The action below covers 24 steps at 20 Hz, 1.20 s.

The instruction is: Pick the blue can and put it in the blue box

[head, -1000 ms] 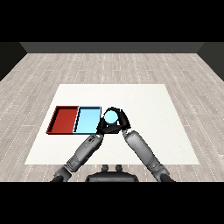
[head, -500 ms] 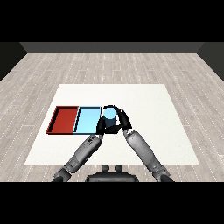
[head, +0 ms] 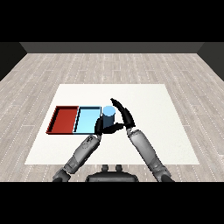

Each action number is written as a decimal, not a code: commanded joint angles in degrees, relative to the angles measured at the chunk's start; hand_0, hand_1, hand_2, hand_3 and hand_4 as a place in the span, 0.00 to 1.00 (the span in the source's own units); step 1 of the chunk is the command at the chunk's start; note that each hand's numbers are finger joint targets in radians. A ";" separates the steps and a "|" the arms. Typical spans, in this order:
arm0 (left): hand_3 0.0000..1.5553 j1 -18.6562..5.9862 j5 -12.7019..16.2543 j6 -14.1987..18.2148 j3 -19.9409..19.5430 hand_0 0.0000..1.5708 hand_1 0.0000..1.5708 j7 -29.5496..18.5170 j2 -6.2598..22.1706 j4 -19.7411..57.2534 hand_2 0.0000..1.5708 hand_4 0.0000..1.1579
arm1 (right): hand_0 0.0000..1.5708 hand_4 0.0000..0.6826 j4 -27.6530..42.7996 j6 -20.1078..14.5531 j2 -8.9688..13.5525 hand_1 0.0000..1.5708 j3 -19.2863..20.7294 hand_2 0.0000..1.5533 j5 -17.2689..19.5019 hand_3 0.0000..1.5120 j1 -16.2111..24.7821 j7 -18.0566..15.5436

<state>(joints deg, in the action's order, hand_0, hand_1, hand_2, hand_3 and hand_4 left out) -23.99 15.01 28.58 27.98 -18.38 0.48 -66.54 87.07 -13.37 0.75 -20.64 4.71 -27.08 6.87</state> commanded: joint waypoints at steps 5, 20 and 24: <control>0.95 3.39 -3.08 -0.33 -3.10 1.00 1.00 0.10 2.40 0.56 1.00 0.98 | 0.00 0.00 6.58 0.09 1.40 0.00 7.01 0.00 -3.09 0.00 6.66 -1.23; 0.96 -6.65 -7.68 -2.54 -14.52 1.00 1.00 12.98 14.36 15.53 1.00 0.95 | 0.00 0.00 3.73 4.07 0.68 0.00 13.86 0.00 -10.78 0.00 12.15 -6.57; 0.93 -6.48 -14.55 -0.23 -11.27 1.00 1.00 17.88 20.17 23.32 0.99 0.89 | 0.00 0.00 2.64 4.26 0.35 0.00 14.27 0.00 -11.14 0.00 15.29 -9.91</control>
<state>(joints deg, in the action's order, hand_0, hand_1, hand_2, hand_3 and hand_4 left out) -29.81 5.46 26.65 15.41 -3.52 16.12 -50.40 90.65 -9.91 0.88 -7.70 -5.12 -13.05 -1.56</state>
